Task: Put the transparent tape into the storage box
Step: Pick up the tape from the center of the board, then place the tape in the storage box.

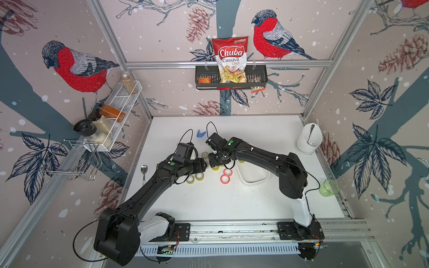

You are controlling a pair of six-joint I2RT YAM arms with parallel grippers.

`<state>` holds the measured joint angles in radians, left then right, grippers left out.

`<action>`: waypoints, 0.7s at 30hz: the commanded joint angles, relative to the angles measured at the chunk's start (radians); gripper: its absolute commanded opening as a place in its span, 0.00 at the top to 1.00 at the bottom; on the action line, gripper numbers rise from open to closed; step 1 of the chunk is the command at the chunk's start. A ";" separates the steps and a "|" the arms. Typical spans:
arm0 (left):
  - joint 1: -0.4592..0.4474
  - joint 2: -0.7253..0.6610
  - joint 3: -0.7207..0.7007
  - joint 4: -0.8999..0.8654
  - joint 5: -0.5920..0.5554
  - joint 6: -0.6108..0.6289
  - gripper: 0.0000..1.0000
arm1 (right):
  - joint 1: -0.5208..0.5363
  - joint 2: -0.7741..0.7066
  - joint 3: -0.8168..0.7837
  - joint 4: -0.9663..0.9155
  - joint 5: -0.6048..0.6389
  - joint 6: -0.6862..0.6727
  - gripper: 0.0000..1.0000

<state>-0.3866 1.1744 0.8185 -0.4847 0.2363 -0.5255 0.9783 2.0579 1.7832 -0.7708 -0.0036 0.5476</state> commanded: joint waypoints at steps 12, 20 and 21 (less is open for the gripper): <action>-0.143 0.211 0.218 0.083 -0.011 -0.053 0.39 | -0.158 -0.231 -0.176 0.012 -0.010 -0.020 0.45; -0.204 0.354 0.335 0.107 0.009 -0.057 0.41 | -0.300 -0.364 -0.360 0.037 -0.014 -0.041 0.45; -0.213 0.369 0.345 0.113 0.012 -0.059 0.41 | -0.317 -0.375 -0.380 0.042 -0.014 -0.044 0.45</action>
<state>-0.5827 1.5150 1.1381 -0.4084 0.2352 -0.5774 0.6895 1.7103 1.4376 -0.7479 -0.0132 0.5240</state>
